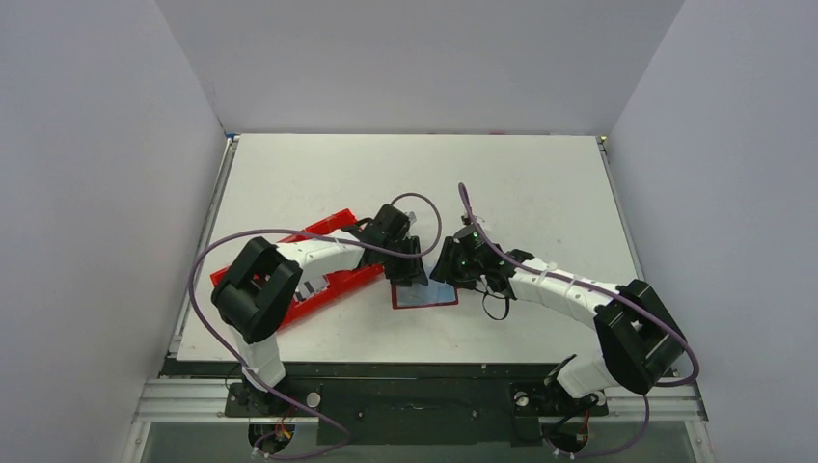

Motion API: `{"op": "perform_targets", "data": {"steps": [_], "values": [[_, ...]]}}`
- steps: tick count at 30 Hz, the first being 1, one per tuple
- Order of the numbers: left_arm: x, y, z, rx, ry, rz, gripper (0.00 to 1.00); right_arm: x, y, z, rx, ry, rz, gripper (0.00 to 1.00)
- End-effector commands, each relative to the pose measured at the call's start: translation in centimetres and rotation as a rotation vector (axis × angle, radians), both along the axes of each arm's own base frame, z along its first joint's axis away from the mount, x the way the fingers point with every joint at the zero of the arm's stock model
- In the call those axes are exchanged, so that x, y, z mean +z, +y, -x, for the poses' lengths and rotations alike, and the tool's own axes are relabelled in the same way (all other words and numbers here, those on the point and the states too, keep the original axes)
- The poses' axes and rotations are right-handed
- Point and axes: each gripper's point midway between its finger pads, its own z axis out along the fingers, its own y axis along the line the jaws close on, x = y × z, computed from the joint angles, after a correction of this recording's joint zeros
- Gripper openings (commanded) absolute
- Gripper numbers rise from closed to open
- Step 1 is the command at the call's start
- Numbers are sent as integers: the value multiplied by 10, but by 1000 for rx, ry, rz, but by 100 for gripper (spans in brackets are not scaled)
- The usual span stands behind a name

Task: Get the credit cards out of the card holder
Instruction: Remove the credit card from the card holder.

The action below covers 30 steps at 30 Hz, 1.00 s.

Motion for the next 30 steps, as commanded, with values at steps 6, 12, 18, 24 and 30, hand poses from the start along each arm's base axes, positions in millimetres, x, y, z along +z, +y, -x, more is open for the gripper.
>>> {"op": "perform_targets", "data": {"steps": [6,12,18,24,30], "values": [[26,-39,-19,-49,-72,99,36,28,-10,-12,-46,-85,9,42],[27,-50,-20,-68,-74,104,44,38,-28,-15,-106,-128,39,42],[28,-62,-18,-95,-79,109,54,44,-41,-16,-146,-152,48,42],[28,-72,-16,-115,-77,114,57,46,-51,-15,-173,-162,58,42],[28,-77,-14,-125,-73,118,58,62,-72,-13,-242,-216,61,42]]}}
